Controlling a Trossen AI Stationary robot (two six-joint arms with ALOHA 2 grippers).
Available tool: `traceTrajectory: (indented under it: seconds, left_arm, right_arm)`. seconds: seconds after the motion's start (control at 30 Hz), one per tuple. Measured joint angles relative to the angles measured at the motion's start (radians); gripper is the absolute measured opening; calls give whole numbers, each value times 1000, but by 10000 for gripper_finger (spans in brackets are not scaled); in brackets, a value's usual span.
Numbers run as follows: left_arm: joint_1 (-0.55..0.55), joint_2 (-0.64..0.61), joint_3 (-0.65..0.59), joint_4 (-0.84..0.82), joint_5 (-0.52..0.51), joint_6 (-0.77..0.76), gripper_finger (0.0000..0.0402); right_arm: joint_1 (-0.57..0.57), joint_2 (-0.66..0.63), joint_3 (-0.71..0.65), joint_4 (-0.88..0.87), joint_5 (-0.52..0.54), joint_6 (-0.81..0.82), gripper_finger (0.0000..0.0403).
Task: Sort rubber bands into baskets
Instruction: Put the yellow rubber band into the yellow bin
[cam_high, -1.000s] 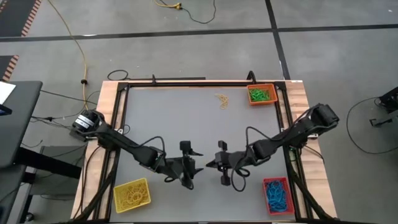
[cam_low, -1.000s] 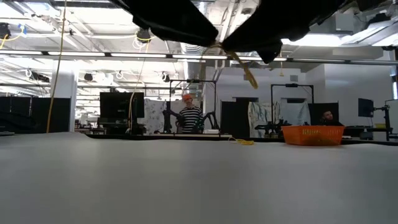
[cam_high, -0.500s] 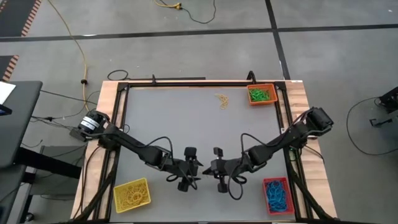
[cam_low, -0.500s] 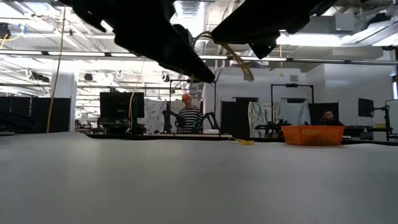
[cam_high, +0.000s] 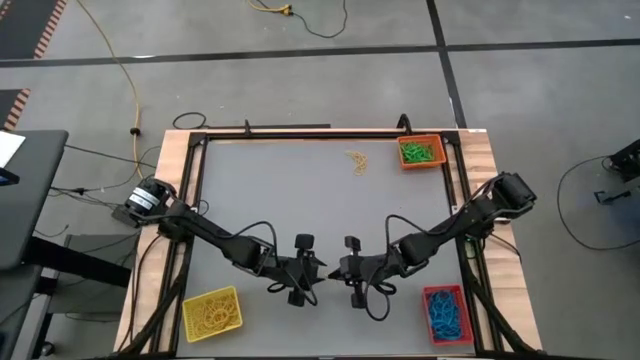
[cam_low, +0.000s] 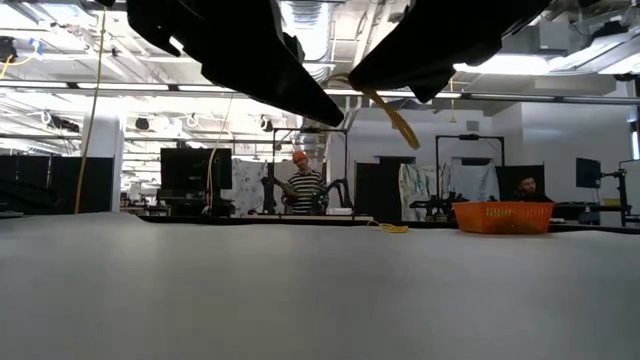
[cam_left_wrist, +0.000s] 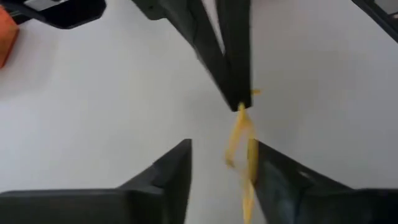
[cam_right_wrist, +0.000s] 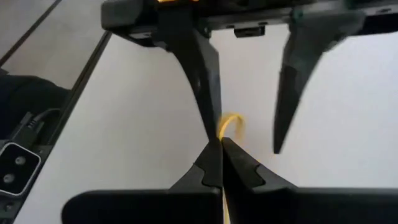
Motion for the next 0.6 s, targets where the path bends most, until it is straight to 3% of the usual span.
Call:
traceTrajectory:
  seconds: [0.33, 0.6]
  left_arm:
    - [-11, 0, 0, -9, -3, 3, 14]
    - [-42, -3, 0, -17, -79, 28, 1]
  right_arm:
    - [-1, -1, 0, -22, -1, -2, 26]
    - [-1, -1, 0, -49, -5, 1, 47]
